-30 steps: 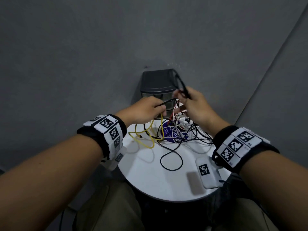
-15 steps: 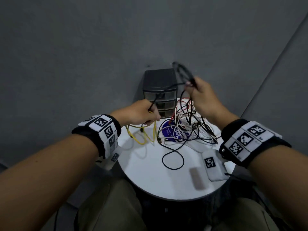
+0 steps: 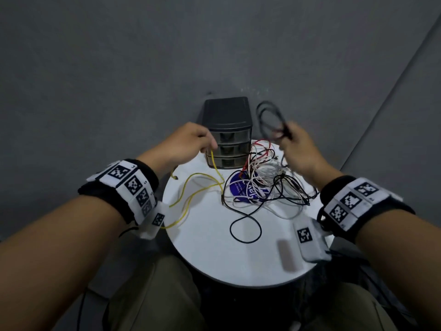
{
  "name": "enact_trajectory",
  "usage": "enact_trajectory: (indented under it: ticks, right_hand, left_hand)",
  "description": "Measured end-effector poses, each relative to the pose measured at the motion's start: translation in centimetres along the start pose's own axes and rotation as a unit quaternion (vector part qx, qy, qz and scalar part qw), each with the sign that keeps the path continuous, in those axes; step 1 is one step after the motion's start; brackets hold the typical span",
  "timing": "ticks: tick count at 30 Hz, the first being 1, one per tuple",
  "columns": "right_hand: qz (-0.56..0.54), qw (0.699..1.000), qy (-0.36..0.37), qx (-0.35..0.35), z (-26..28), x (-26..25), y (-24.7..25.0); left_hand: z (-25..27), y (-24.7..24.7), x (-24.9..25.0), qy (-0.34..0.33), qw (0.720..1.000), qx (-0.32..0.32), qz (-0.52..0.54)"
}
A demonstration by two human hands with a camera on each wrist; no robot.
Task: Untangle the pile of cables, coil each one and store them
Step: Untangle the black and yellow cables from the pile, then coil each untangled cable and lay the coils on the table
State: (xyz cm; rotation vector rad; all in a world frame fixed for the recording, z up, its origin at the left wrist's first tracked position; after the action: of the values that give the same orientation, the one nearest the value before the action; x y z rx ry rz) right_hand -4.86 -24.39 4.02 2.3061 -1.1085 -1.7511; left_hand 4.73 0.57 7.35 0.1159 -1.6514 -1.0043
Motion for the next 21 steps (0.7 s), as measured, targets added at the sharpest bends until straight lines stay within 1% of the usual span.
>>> enact_trajectory:
  ticks: [1, 3, 5, 6, 8, 12, 14, 16, 18, 19, 21]
  right_hand:
    - [0.047, 0.996, -0.002, -0.075, 1.0, 0.5, -0.8]
    - [0.142, 0.972, 0.001, -0.19, 2.8, 1.6, -2.2]
    - [0.198, 0.946, -0.003, -0.256, 4.1, 2.4, -3.5]
    - [0.214, 0.939, -0.009, -0.27, 4.6, 2.7, -4.0]
    - [0.223, 0.936, -0.024, -0.272, 5.0, 3.1, -4.7]
    - [0.208, 0.946, -0.023, -0.248, 5.4, 3.1, -5.1]
    - [0.2, 0.954, -0.016, -0.222, 5.3, 2.6, -4.9]
    - [0.189, 0.966, -0.015, -0.177, 5.3, 1.5, -4.4]
    - [0.116, 0.983, -0.003, -0.142, 5.5, -0.6, -4.0]
    - [0.059, 0.987, 0.007, -0.147, 5.6, -2.0, -4.1]
    - [-0.029, 0.981, 0.017, -0.19, 5.9, -4.3, -4.8]
  left_hand:
    - [0.3, 0.3, 0.9, 0.0, 0.999, 0.009, 0.033]
    - [0.9, 1.1, 2.4, -0.003, 0.997, 0.022, 0.08]
    - [1.3, 1.8, 3.3, -0.014, 0.996, 0.032, 0.081]
    - [1.6, 2.1, 3.5, -0.019, 0.996, 0.037, 0.082]
    - [2.1, 2.6, 3.8, -0.021, 0.994, 0.045, 0.095]
    - [2.8, 3.3, 3.7, -0.022, 0.987, 0.059, 0.145]
    - [3.0, 3.6, 3.6, -0.023, 0.983, 0.066, 0.173]
    - [3.3, 3.8, 3.7, -0.033, 0.978, 0.073, 0.195]
    - [3.5, 3.8, 4.1, -0.051, 0.972, 0.08, 0.213]
    - [3.6, 3.8, 4.3, -0.058, 0.969, 0.084, 0.223]
    - [3.7, 3.8, 4.6, -0.067, 0.965, 0.094, 0.237]
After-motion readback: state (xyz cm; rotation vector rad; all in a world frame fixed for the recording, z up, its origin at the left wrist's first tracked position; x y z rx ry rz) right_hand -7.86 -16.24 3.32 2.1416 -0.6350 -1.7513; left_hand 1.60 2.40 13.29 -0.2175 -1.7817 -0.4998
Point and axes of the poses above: each hand's wrist, its own z-axis away from the middle knuckle, its own y-axis out of the back of the hand, x = y × z, the point moved 2 cm from there along -z, towards the middle knuckle, and after that the axes turned 7 degrees about y, right-handed, at the moved point
